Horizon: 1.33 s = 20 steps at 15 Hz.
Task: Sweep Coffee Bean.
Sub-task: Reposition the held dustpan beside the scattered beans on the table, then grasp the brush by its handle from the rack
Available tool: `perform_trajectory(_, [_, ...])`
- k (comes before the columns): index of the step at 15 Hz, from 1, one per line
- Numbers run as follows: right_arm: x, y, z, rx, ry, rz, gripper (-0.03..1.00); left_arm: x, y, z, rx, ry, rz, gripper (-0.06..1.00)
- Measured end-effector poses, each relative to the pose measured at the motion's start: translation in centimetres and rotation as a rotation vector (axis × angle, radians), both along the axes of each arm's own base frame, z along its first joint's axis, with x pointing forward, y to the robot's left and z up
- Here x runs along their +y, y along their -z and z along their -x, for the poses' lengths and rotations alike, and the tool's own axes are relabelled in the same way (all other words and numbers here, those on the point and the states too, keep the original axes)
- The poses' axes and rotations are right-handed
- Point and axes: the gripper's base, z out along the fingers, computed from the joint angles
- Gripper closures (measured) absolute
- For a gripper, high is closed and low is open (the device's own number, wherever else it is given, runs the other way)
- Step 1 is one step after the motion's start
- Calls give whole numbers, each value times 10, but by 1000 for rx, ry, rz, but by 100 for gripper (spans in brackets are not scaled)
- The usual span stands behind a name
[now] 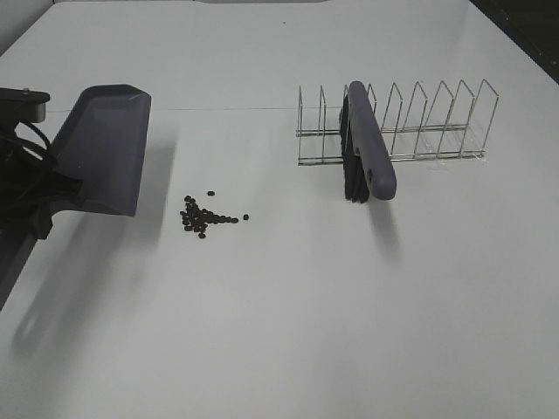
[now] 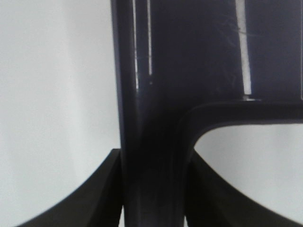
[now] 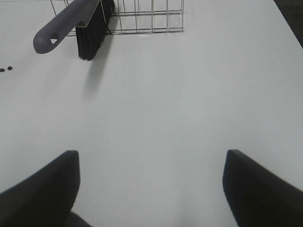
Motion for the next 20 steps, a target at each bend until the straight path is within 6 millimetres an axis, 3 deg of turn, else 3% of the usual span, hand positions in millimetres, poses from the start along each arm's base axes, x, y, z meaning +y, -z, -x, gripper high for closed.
perform_trajectory(4, [1, -29, -24, 114, 17, -20, 20, 3, 18, 14, 19, 12, -7, 61])
perform_trajectory(9, [2, -59, -63, 222, 20, -23, 20, 4, 19, 14, 21, 13, -9, 61])
perform_trajectory(13, [9, -69, -110, 378, 0, -76, 20, 4, 19, 16, 44, 10, -16, 61])
perform_trajectory(14, [13, -68, -134, 484, -13, -120, 20, 5, 19, 17, 53, 21, -20, 61])
perform_trajectory(16, [18, -67, -159, 579, -23, -156, 20, 5, 19, 17, 54, 39, -22, 61])
perform_trajectory(20, [21, -68, -206, 649, -24, -176, 20, 5, 20, 18, 64, 49, -23, 61])
